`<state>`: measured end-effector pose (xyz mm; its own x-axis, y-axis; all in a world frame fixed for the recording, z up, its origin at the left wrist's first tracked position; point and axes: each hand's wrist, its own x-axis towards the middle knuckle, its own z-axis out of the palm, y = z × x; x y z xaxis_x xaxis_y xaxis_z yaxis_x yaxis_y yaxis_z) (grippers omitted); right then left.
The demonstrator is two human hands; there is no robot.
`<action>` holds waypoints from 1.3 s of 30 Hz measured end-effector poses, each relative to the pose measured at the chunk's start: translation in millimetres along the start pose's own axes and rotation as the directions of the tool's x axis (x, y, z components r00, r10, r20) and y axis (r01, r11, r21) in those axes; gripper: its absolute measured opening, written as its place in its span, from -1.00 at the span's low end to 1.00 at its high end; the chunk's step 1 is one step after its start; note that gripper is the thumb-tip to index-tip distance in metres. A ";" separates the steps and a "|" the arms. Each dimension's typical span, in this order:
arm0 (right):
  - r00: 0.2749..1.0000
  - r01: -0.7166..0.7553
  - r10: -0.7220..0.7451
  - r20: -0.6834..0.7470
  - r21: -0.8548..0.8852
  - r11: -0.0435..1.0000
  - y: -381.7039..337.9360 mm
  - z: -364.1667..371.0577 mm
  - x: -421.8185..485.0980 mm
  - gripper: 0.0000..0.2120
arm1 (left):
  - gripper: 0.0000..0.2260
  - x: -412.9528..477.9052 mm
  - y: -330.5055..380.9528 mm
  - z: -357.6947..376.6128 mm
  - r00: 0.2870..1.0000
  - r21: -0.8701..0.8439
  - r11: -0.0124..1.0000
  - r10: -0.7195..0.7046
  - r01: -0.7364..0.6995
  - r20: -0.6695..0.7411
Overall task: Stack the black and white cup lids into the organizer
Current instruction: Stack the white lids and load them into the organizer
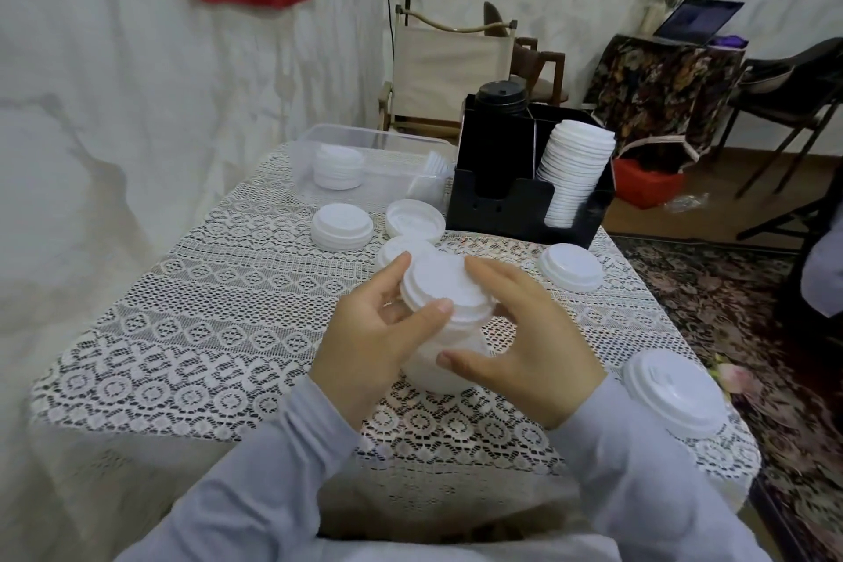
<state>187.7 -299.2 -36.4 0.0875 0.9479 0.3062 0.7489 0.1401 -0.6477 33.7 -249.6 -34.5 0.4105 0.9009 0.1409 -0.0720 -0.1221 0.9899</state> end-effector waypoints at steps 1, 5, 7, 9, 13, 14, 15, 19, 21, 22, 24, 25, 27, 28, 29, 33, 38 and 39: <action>1.000 0.008 -0.008 -0.003 0.041 0.999 3.2 0.3 -3.1 -0.16 | -0.17 1.9 0.0 -2.8 0.999 0.014 1.000 -0.013 0.012 0.045; 0.992 0.094 -0.074 -0.105 0.202 0.975 10.7 1.7 -13.4 -0.34 | -0.01 8.4 -4.7 -12.0 0.990 0.197 0.980 0.002 -0.029 0.139; 0.984 0.111 -0.070 -0.164 0.259 0.960 15.3 4.3 -15.8 -0.39 | 0.04 12.2 -10.6 -17.0 0.984 0.280 0.959 -0.007 -0.043 0.177; 0.983 0.101 -0.046 -0.176 0.320 0.942 20.7 6.4 -17.0 -0.43 | 0.04 15.6 -15.5 -20.8 0.976 0.335 0.940 -0.008 -0.067 0.216; 0.988 0.057 0.000 -0.156 0.359 0.932 30.8 8.0 -19.5 -0.45 | -0.07 26.1 -21.5 -27.3 0.956 0.398 0.912 -0.023 -0.100 0.293; 0.989 0.037 0.011 -0.147 0.317 0.948 33.4 8.8 -19.9 -0.43 | -0.09 28.7 -22.4 -27.9 0.947 0.428 0.897 -0.038 -0.109 0.319; 0.990 0.017 0.020 -0.136 0.267 0.964 35.4 9.7 -19.9 -0.42 | -0.14 31.1 -23.4 -28.2 0.938 0.460 0.880 -0.052 -0.119 0.343; 0.996 -0.033 0.043 -0.076 0.122 0.992 38.8 12.4 -17.8 -0.41 | -0.29 36.3 -29.7 -29.1 0.910 0.532 0.834 -0.096 -0.148 0.404; 0.998 -0.046 0.049 -0.048 0.071 0.996 39.6 14.0 -16.9 -0.41 | -0.32 38.1 -33.3 -30.6 0.899 0.552 0.818 -0.107 -0.163 0.425; 0.998 -0.054 0.056 -0.039 0.056 0.997 39.8 14.5 -16.7 -0.41 | -0.32 38.1 -34.0 -30.6 0.896 0.573 0.800 -0.111 -0.177 0.431; 0.997 -0.077 0.078 -0.029 0.037 0.996 38.9 14.6 -16.7 -0.42 | -0.30 38.3 -34.7 -30.3 0.895 0.606 0.770 -0.110 -0.198 0.432; 0.996 -0.084 0.085 -0.027 0.031 0.996 38.0 14.4 -16.9 -0.43 | -0.30 38.5 -34.6 -30.5 0.895 0.610 0.764 -0.103 -0.209 0.435; 0.995 -0.094 0.094 -0.024 0.024 0.995 36.0 13.9 -17.7 -0.46 | -0.27 38.2 -33.9 -31.2 0.889 0.617 0.749 -0.084 -0.241 0.449; 0.995 -0.095 0.096 -0.024 0.020 0.995 35.1 13.9 -18.1 -0.48 | -0.23 37.7 -34.6 -32.1 0.889 0.625 0.739 -0.079 -0.252 0.452; 0.995 -0.094 0.094 -0.025 0.018 0.995 34.3 14.1 -18.4 -0.50 | -0.20 37.5 -35.9 -33.3 0.889 0.635 0.728 -0.080 -0.256 0.451; 0.997 -0.062 0.061 -0.046 -0.022 0.998 31.7 15.5 -19.4 -0.56 | -0.20 34.4 -36.7 -34.4 0.895 0.669 0.678 -0.037 -0.305 0.445; 0.999 -0.049 0.046 -0.028 -0.094 0.994 27.9 15.7 -19.9 -0.57 | -0.39 15.7 -40.8 -39.0 0.893 0.747 0.491 0.208 -0.448 0.399; 0.999 -0.048 0.046 -0.023 -0.105 0.993 27.4 15.3 -19.9 -0.57 | -0.44 10.1 -43.8 -41.1 0.864 0.747 0.436 0.282 -0.502 0.416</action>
<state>196.4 -309.9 -70.9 0.1364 0.9466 0.2921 0.8087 0.0639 -0.5847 3.7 -218.0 -77.0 0.7130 0.5708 0.4073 0.4414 -0.8167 0.3718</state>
